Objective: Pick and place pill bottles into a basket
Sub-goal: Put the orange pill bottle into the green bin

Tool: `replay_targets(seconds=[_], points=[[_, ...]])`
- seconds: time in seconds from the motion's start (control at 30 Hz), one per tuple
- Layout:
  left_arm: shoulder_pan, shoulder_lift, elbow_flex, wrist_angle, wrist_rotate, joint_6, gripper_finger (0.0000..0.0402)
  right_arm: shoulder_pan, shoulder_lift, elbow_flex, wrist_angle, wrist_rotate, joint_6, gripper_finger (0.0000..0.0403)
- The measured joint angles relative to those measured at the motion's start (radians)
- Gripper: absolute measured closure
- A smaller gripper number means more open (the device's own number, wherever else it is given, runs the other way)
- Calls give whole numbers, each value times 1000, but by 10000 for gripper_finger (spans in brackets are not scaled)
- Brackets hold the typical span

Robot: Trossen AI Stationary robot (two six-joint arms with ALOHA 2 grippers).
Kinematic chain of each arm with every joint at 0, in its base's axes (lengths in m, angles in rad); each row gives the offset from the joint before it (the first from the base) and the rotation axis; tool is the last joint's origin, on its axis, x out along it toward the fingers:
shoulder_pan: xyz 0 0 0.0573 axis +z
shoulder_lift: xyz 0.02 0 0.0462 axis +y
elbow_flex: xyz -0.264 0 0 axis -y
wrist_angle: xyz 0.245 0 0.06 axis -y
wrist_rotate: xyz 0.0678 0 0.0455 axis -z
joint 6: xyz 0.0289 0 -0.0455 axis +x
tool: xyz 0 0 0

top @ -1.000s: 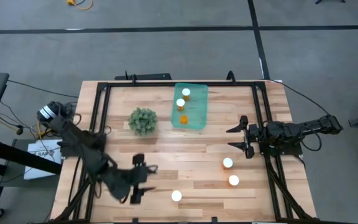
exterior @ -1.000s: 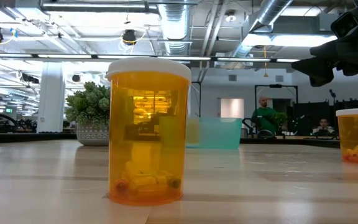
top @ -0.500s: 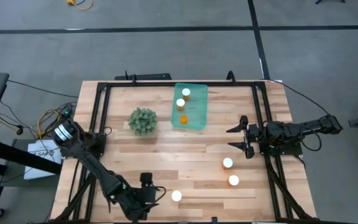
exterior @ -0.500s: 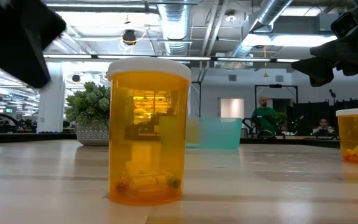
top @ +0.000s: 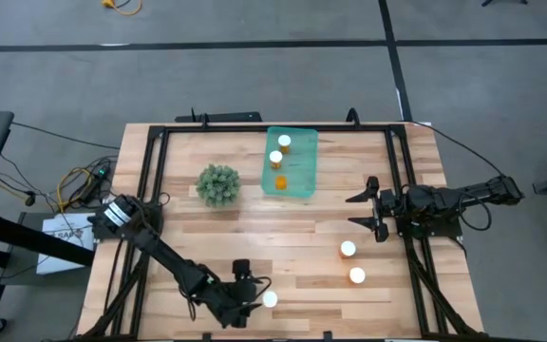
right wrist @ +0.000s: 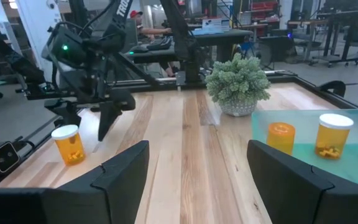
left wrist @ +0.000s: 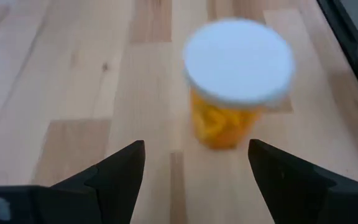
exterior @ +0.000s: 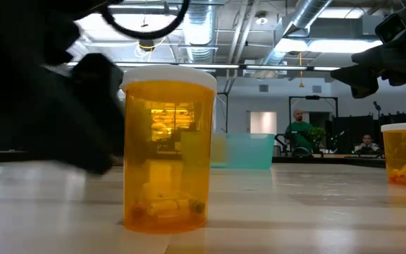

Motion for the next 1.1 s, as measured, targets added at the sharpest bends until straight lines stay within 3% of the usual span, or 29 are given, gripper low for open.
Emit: replay_targets(seconds=[0.2, 0.87, 1.1], points=[[22, -1, 0, 153, 22, 72, 124, 0, 0, 0, 0, 0, 0, 137], [94, -1, 0, 250, 159, 91, 124, 0, 0, 0, 0, 0, 0, 137], [110, 100, 28, 360, 243, 118, 124, 0, 0, 0, 1, 0, 0, 137]])
